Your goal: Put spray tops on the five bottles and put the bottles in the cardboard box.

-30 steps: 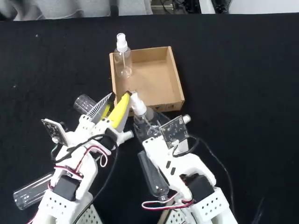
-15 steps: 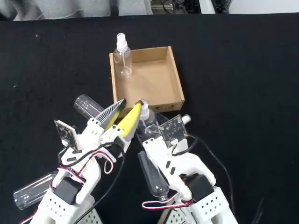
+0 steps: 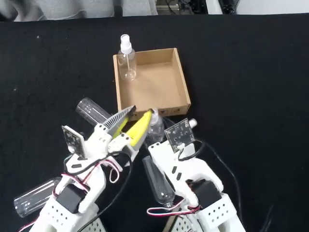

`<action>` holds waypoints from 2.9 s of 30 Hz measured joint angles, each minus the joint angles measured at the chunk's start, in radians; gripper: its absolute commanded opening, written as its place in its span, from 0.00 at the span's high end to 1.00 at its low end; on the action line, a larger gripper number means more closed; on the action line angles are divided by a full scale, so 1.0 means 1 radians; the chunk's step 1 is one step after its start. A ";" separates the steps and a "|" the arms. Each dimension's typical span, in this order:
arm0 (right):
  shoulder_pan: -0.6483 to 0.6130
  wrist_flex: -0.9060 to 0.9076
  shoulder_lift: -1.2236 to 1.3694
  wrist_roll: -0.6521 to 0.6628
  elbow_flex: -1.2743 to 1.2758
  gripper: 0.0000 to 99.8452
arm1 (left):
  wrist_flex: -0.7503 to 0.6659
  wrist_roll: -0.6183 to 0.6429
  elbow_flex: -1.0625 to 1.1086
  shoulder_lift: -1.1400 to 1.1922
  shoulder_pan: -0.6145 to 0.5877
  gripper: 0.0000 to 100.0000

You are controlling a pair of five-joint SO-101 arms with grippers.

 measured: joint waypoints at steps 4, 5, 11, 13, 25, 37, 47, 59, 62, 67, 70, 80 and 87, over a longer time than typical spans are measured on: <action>0.005 0.000 0.000 0.000 0.000 0.90 | 0.009 -0.006 0.000 0.000 0.015 0.85; 0.005 0.000 0.000 0.000 0.000 0.90 | 0.009 -0.006 -0.002 0.000 0.015 0.85; 0.015 0.000 0.000 0.002 0.000 0.90 | 0.018 0.006 -0.020 0.000 0.002 0.85; 0.051 0.000 0.000 0.003 0.000 0.90 | 0.028 0.037 -0.018 0.000 -0.029 0.85; 0.157 -0.003 -0.002 0.002 0.000 0.90 | 0.041 0.069 -0.031 0.006 -0.103 0.85; 0.201 -0.003 -0.005 0.000 -0.002 0.90 | 0.044 0.074 -0.029 0.017 -0.103 0.85; 0.327 -0.003 -0.005 0.000 0.000 0.90 | 0.044 0.069 -0.029 0.017 -0.146 0.85; 0.400 0.014 -0.005 0.000 0.000 0.90 | 0.098 0.064 -0.002 0.018 -0.373 0.85; 0.400 0.023 -0.005 0.000 0.000 0.90 | 0.132 0.064 0.000 0.018 -0.419 0.85; 0.404 0.037 -0.005 0.000 -0.002 0.90 | 0.195 0.066 0.000 0.018 -0.499 0.85; 0.405 0.038 -0.006 0.000 -0.002 0.90 | 0.201 0.064 0.000 0.018 -0.560 0.85; 0.405 0.038 -0.006 0.000 -0.002 0.90 | 0.209 0.063 0.000 0.018 -0.614 0.85; 0.405 0.038 -0.006 0.000 -0.002 0.90 | 0.218 0.064 0.000 0.018 -0.620 0.85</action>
